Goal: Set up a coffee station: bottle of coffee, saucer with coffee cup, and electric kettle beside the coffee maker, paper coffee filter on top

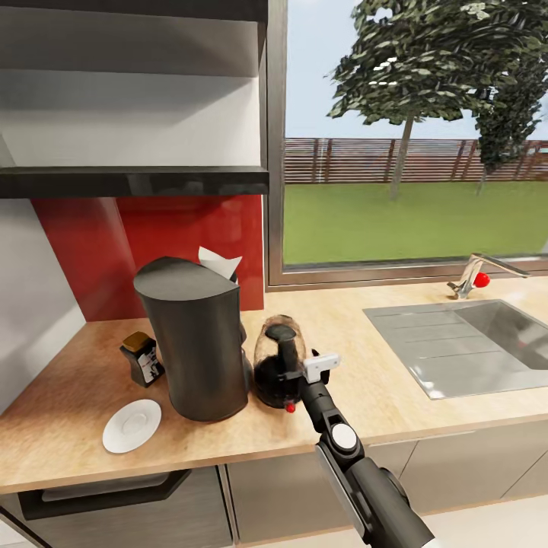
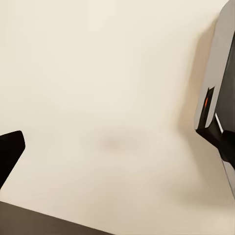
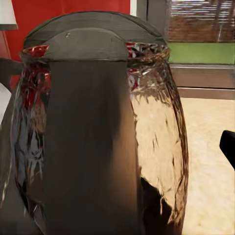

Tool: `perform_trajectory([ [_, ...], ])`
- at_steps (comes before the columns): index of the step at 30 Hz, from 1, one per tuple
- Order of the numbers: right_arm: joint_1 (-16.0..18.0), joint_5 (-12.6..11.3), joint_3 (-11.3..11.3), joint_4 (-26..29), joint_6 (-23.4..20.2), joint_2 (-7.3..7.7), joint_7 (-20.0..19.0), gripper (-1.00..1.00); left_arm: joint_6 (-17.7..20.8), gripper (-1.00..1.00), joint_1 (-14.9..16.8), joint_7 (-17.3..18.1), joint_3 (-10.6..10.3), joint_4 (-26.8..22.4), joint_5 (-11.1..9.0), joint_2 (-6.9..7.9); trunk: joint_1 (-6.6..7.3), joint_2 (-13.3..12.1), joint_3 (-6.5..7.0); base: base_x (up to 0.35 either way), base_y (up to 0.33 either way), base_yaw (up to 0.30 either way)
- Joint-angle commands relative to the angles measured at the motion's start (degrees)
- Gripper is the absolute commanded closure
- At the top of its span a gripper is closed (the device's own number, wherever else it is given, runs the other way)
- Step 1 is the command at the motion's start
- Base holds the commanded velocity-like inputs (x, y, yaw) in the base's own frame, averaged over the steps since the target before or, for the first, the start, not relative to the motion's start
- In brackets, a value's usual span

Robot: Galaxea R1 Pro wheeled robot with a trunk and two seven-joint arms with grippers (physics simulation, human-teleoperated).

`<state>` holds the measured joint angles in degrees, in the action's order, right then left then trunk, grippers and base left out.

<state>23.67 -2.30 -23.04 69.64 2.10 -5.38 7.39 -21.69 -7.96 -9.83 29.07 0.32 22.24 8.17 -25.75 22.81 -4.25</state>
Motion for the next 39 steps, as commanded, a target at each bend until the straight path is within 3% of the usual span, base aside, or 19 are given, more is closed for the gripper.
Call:
perform_trajectory([
  [1,0.06,-0.24,-0.14,-0.03,0.19,0.02,0.35,-1.00,-0.19,-1.00,0.03,-0.31,0.28,0.04,0.61,0.00,-0.03,0.11,-0.11,0.000,0.000,0.000],
  [18,0.06,-0.24,-0.10,-0.07,0.19,0.02,0.35,-1.00,-0.19,-1.00,0.05,-0.34,0.28,0.04,0.61,0.00,-0.03,0.11,-0.11,-0.002,0.000,0.000],
  [32,0.06,-0.24,-0.08,-0.11,0.19,0.02,0.35,-1.00,-0.19,-1.00,0.05,-0.36,0.28,0.04,0.61,0.05,-0.03,0.11,-0.11,-0.264,-0.059,0.000],
  [39,0.06,-0.24,-0.08,-0.12,0.19,0.02,0.34,-1.00,-0.19,-1.00,0.05,-0.36,0.28,0.04,0.56,0.09,-0.03,0.11,-0.11,-0.076,-0.018,0.000],
])
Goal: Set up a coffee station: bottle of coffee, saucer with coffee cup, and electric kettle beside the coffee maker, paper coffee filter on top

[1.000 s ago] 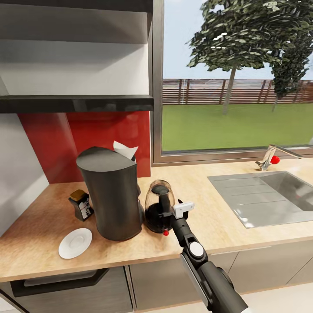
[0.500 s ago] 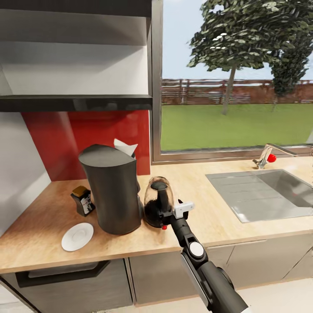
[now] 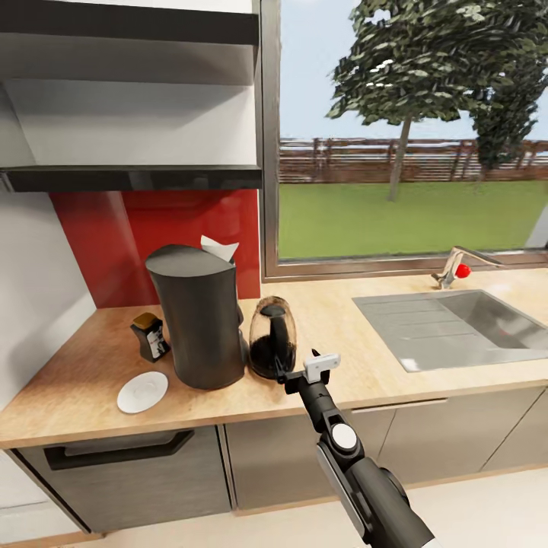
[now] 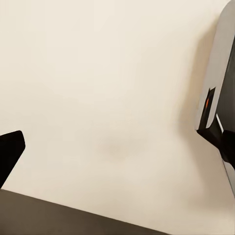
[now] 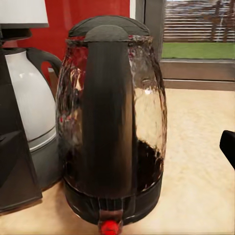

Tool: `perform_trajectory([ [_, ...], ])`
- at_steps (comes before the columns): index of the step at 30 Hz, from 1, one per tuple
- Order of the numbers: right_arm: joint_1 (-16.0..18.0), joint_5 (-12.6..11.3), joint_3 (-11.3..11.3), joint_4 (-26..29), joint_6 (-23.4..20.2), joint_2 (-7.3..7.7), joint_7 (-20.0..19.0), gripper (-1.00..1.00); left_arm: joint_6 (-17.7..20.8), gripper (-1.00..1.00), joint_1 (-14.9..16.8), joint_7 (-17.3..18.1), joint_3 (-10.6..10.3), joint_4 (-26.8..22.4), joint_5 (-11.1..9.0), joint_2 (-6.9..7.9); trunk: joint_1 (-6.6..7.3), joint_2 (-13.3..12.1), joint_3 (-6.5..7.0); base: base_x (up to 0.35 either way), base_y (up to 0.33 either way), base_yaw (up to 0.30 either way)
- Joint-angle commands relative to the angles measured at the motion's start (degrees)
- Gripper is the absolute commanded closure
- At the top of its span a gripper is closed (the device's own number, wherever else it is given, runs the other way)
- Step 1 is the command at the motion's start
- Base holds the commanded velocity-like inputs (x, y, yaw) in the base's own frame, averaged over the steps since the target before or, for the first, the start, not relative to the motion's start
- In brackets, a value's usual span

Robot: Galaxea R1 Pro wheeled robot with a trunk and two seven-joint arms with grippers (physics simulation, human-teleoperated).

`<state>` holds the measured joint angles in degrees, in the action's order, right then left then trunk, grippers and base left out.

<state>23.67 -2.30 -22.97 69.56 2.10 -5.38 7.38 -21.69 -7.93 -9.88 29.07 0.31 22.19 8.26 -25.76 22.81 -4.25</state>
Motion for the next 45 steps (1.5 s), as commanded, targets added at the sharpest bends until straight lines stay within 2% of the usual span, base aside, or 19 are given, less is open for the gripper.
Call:
perform_trajectory([
  [1,0.06,-0.24,-0.16,-0.03,0.19,0.02,0.34,-1.00,-0.20,-1.00,0.02,-0.31,0.32,0.04,0.61,0.00,-0.03,0.11,-0.11,-0.014,-0.003,0.000],
  [12,0.06,-0.24,-0.23,-0.05,0.19,0.10,0.33,-1.00,-0.20,-1.00,0.10,-0.32,0.42,-0.04,0.68,0.00,-0.03,0.11,-0.11,-0.020,-0.005,0.000],
  [23,0.03,-0.31,-0.23,-0.56,0.19,0.11,0.35,-1.00,-0.27,-1.00,0.40,-0.26,0.21,-0.31,0.74,0.52,-0.03,0.11,-0.11,-0.279,-0.073,0.000],
  [33,-0.03,-0.26,-0.23,-7.48,1.47,0.11,0.58,-1.00,-0.78,-1.00,3.23,-0.17,0.13,-1.29,0.96,0.58,-0.03,0.11,-0.11,-0.176,-0.006,0.000],
  [37,-0.03,-0.19,-0.17,-12.29,6.74,0.18,0.73,-1.00,-0.85,-1.00,3.59,0.07,0.12,-2.97,0.93,0.37,-0.03,0.11,-0.11,-0.023,0.000,0.000],
  [40,-0.03,-0.17,-0.08,-17.50,13.31,0.19,1.50,-1.00,-0.90,-1.00,3.73,0.26,0.11,-4.09,0.92,-0.04,-0.03,0.11,-0.11,-0.007,0.000,0.000],
  [42,-0.03,-0.17,-0.02,-21.42,17.91,0.20,3.39,-1.00,-0.95,-1.00,3.76,0.32,0.11,-4.43,0.92,-0.19,-0.03,0.11,-0.11,-0.003,0.000,0.000],
  [45,-0.05,-0.16,-0.01,-28.66,26.06,0.25,8.37,-1.00,-0.98,-1.00,3.79,0.38,0.11,-4.68,0.98,-0.28,-0.03,0.11,-0.11,-0.001,0.000,0.000],
])
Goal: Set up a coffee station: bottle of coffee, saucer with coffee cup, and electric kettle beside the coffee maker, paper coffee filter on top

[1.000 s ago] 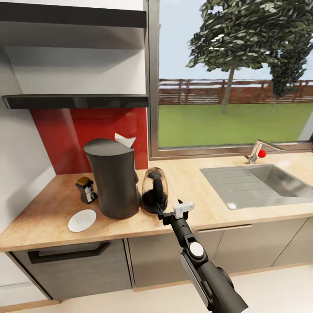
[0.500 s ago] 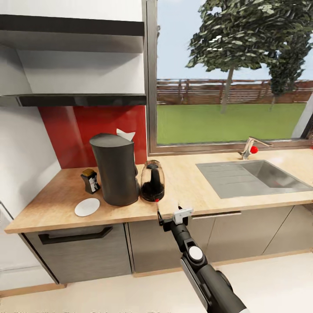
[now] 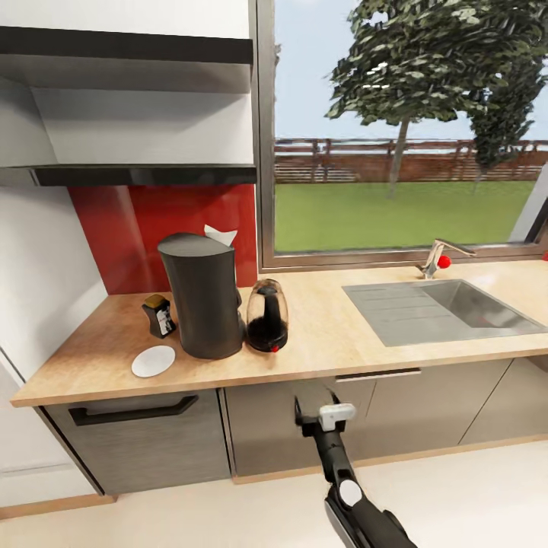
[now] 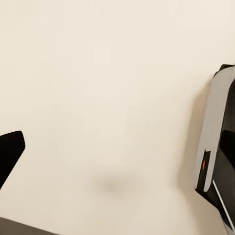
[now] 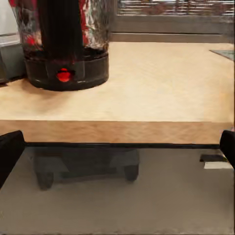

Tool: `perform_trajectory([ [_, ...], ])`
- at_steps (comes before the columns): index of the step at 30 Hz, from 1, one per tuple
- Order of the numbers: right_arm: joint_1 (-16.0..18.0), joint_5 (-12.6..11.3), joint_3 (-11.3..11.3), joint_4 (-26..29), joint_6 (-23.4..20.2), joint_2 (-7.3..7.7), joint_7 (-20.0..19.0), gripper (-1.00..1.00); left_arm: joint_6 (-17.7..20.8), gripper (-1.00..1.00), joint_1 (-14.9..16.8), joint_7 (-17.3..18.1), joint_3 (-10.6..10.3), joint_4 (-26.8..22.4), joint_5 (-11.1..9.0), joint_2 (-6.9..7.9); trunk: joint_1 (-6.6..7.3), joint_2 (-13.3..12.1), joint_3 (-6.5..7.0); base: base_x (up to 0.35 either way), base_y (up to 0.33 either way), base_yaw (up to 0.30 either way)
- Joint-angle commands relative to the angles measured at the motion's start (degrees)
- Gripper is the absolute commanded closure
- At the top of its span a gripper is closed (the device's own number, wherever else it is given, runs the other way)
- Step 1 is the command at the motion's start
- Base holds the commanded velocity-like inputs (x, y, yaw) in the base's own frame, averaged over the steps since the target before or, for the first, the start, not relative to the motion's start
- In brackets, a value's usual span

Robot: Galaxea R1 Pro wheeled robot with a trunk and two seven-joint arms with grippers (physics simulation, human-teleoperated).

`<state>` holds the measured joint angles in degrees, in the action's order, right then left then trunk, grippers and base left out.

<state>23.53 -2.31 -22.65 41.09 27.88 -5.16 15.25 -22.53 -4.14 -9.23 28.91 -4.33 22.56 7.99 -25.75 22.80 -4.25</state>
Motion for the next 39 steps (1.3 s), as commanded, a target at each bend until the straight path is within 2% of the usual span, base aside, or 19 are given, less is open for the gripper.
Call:
perform_trajectory([
  [1,0.10,-0.16,-0.32,-3.20,3.34,0.04,2.55,-1.00,-0.14,-1.00,0.00,-0.23,0.27,-0.08,0.61,-0.04,-0.03,0.12,-0.10,0.000,0.000,0.000],
  [4,0.11,-0.16,-0.31,-9.92,9.65,0.00,6.60,-1.00,-0.20,-1.00,0.01,-0.18,0.32,-0.13,0.61,-0.18,-0.03,0.12,-0.10,0.000,0.000,0.000],
  [9,0.11,-0.20,-0.19,-18.99,16.76,0.18,10.99,-1.00,-0.23,-1.00,0.01,-0.10,0.22,-0.15,0.71,-1.04,-0.03,0.12,-0.10,0.000,0.000,0.000],
  [14,0.11,-0.18,-0.31,-26.83,18.59,-0.02,14.41,-1.00,-0.30,-1.00,0.01,-0.09,0.19,-0.15,0.73,-1.27,-0.03,0.12,-0.10,0.000,0.000,0.000],
  [17,0.11,-0.15,-0.40,-31.22,18.47,-0.54,14.86,-1.00,-0.30,-1.00,0.01,-0.04,0.14,-0.15,0.73,-1.33,-0.03,0.12,-0.10,0.000,0.000,0.000],
  [20,0.09,-0.15,-0.37,-36.75,16.93,-2.82,15.06,-1.00,-0.27,-1.00,0.01,-0.03,-0.67,-0.15,0.73,-2.06,-0.03,0.12,-0.10,0.000,0.000,0.000],
  [22,-1.02,-0.15,-0.32,-38.50,12.83,-4.40,15.09,-1.00,-0.24,-1.00,0.01,-0.06,-2.06,-0.15,0.73,-2.73,-0.03,0.12,-0.10,0.000,0.000,0.000],
  [23,-1.57,-0.15,-0.32,-38.72,11.28,-4.67,15.05,-1.00,-0.22,-1.00,0.01,-0.07,-2.45,-0.15,0.73,-2.85,-0.03,0.12,-0.10,0.000,0.000,0.000],
  [25,-3.35,-0.25,-0.28,-39.21,3.94,-4.84,14.53,-1.00,-0.20,-1.00,0.04,-0.08,-4.19,-0.15,0.73,-3.35,-0.03,0.12,-0.10,0.000,0.000,0.000],
  [28,-4.16,-0.81,0.08,-39.32,-3.08,-4.84,13.75,-1.00,0.02,-1.00,0.39,-0.08,-6.44,-0.15,0.82,-3.92,-0.03,0.12,-0.10,0.000,0.000,0.000],
  [30,-4.49,-2.94,1.44,-39.37,-8.59,-4.84,13.32,-1.00,0.37,-1.00,0.89,-0.08,-9.32,-0.12,0.91,-4.08,-0.03,0.12,-0.10,0.000,0.000,0.000],
  [32,-4.61,-5.11,2.73,-39.36,-11.64,-4.84,13.10,-1.00,1.03,-1.00,1.37,-0.09,-11.32,-0.09,0.81,-3.98,-0.03,0.12,-0.10,0.000,0.000,0.000],
  [34,-4.66,-7.09,3.77,-39.35,-14.12,-4.84,12.82,-1.00,2.98,-1.00,2.15,-0.09,-12.44,-0.04,0.69,-3.99,-0.03,0.12,-0.10,0.000,0.000,0.000],
  [37,-4.70,-9.56,5.02,-39.31,-18.24,-4.84,11.11,-1.00,9.67,-1.00,3.58,-0.13,-13.15,0.01,0.58,-4.22,-0.03,0.12,-0.10,0.000,0.000,-0.082],
  [39,-4.72,-10.53,5.84,-39.27,-21.21,-4.84,7.37,-1.00,15.39,-1.00,4.10,-0.17,-13.32,-0.01,0.57,-4.39,-0.03,0.12,-0.10,0.000,0.000,-0.207],
])
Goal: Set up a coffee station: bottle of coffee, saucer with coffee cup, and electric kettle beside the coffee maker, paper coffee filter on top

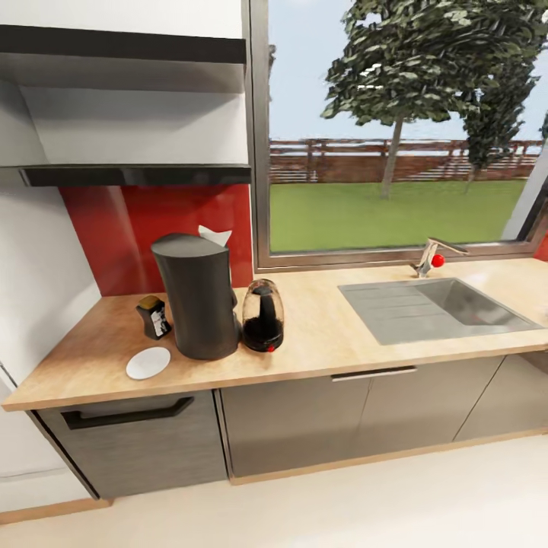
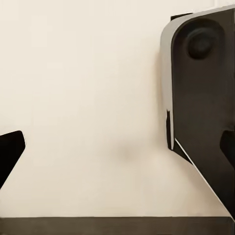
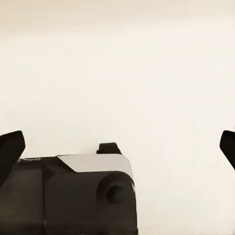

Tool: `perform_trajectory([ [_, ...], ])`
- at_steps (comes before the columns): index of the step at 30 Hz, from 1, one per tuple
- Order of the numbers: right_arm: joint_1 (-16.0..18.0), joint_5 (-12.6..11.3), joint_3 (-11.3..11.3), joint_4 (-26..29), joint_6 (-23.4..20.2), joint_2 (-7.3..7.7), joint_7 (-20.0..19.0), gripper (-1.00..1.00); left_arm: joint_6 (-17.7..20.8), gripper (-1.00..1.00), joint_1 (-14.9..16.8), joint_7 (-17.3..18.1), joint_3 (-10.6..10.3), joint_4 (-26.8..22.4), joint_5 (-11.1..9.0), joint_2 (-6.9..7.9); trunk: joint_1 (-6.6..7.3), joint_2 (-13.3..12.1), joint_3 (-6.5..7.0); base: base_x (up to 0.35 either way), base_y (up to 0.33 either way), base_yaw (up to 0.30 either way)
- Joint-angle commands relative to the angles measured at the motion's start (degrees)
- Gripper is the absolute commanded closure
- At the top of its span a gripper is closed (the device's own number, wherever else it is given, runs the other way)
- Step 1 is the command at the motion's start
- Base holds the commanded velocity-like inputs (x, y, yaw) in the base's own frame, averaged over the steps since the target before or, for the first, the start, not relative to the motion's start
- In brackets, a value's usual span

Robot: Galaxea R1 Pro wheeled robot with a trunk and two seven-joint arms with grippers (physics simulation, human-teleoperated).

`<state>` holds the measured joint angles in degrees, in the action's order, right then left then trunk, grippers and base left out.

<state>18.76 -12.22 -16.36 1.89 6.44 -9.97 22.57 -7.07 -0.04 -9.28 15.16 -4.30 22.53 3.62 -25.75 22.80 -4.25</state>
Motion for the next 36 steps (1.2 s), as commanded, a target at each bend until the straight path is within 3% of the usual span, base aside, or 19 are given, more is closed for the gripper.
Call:
perform_trajectory([
  [1,0.06,-0.74,-0.30,-0.08,-0.38,-0.02,-1.25,-1.00,1.06,-1.00,0.08,-0.14,0.40,-0.05,0.60,-0.05,-0.03,0.12,-0.11,0.000,0.000,-0.240],
  [5,0.05,-1.07,0.16,-0.12,-2.95,0.55,-10.12,-1.00,4.75,-1.00,0.27,-0.42,0.44,-0.03,0.47,-0.05,-0.03,0.12,-0.11,0.000,0.000,-0.274],
  [11,0.05,-1.33,0.85,-0.06,-3.57,5.40,-13.57,-1.00,6.02,-1.00,0.14,-1.01,0.51,0.18,0.34,0.02,-0.03,0.12,-0.11,0.000,0.000,-0.295],
  [14,0.05,-1.35,3.61,-0.09,-3.68,7.23,-13.94,-1.00,6.01,-1.00,-0.12,-1.03,0.48,0.35,0.33,0.06,-0.03,0.12,-0.11,0.000,0.000,-0.299],
  [20,0.05,-1.19,6.72,-0.13,-3.75,8.02,-14.11,-1.00,5.59,-1.00,-0.21,-0.86,0.37,0.42,0.33,0.07,-0.03,0.12,-0.11,0.000,0.000,-0.300],
  [27,0.05,-1.14,7.12,-0.13,-3.81,8.12,-14.19,-1.00,5.50,-1.00,-0.22,-0.76,0.41,0.43,0.34,0.08,-0.03,0.12,-0.11,0.000,0.000,-0.300],
  [36,0.05,-1.09,7.13,-0.13,-3.85,8.77,-17.17,-1.00,5.41,-1.00,-0.02,-0.23,0.44,-0.03,0.33,-0.19,-0.03,0.12,-0.11,0.000,0.000,-0.300],
])
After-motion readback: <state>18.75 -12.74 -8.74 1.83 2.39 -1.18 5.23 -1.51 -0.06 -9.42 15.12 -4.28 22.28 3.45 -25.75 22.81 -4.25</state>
